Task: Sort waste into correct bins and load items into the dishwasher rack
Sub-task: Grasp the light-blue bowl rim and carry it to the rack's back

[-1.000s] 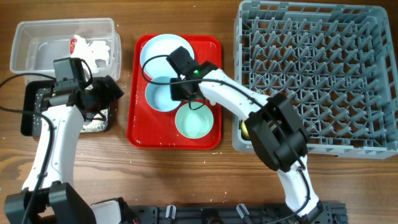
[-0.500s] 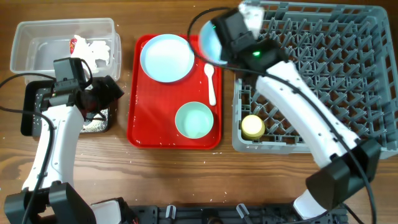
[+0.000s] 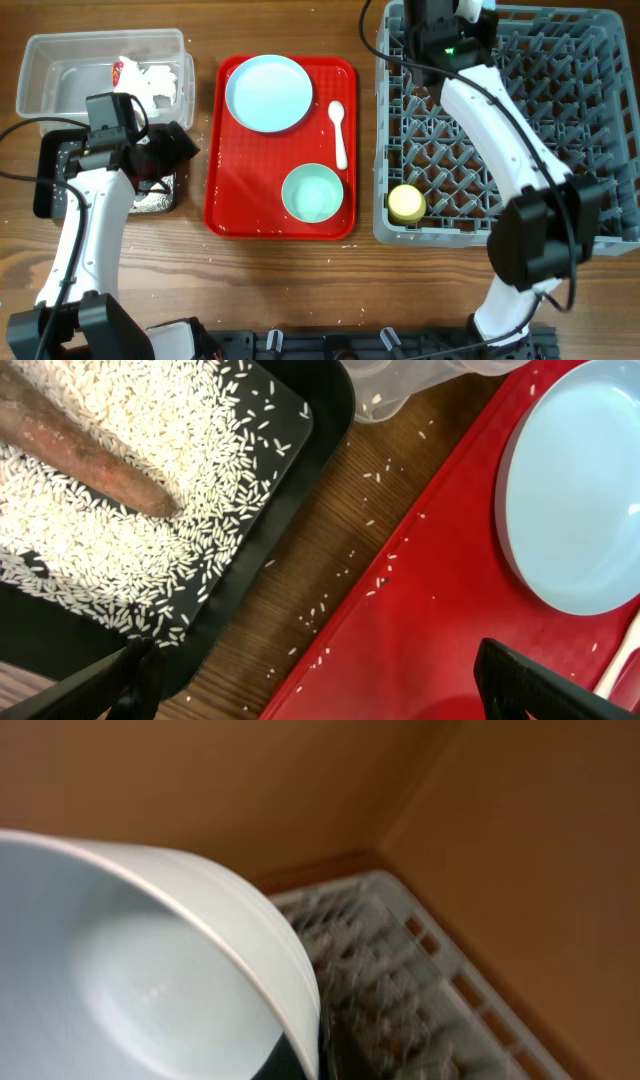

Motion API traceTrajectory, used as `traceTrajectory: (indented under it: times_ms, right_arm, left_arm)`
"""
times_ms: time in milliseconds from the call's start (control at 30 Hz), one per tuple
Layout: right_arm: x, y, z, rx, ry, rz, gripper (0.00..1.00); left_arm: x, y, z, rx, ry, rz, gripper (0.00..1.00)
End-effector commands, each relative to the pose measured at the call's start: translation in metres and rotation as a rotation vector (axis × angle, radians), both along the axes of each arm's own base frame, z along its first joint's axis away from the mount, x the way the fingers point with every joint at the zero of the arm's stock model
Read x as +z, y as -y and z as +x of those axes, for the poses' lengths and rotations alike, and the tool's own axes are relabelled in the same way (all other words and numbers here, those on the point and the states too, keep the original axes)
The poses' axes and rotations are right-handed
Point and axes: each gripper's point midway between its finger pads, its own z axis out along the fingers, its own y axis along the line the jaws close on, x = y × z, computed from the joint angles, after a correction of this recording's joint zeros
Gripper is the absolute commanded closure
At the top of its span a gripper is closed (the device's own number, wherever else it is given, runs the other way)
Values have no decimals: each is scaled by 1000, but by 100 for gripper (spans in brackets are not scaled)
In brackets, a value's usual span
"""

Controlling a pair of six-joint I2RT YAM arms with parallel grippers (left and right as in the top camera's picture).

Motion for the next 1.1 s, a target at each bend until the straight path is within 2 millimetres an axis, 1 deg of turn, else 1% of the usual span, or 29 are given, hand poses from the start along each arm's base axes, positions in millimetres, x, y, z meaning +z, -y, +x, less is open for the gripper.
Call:
traceTrajectory:
  times_ms: [0, 167, 367, 533, 600, 667, 800, 1033, 1067]
  right_arm:
    - [-15, 14, 19, -38, -154, -262, 96]
    - [-35, 18, 36, -62, -243, -401, 96]
    - [-63, 35, 40, -98, -312, -436, 96]
    - [-66, 36, 41, -97, -319, -438, 96]
    - [-68, 34, 41, -85, -336, -441, 96]
    - [-75, 31, 42, -49, -372, -444, 96]
    - [-88, 18, 43, 26, -432, -448, 96]
    - [-89, -3, 42, 66, -435, -459, 95]
    - [-90, -7, 42, 75, -440, -462, 91]
  left_arm:
    - [8, -1, 5, -8, 25, 17, 0]
    - [8, -1, 5, -8, 25, 17, 0]
    - [8, -1, 5, -8, 25, 17, 0]
    - [8, -1, 5, -8, 25, 17, 0]
    - [8, -1, 5, -8, 25, 17, 0]
    - [8, -1, 5, -8, 25, 17, 0]
    - [8, -1, 5, -8, 25, 17, 0]
    - [8, -1, 5, -8, 25, 17, 0]
    - [8, -1, 5, -8, 25, 17, 0]
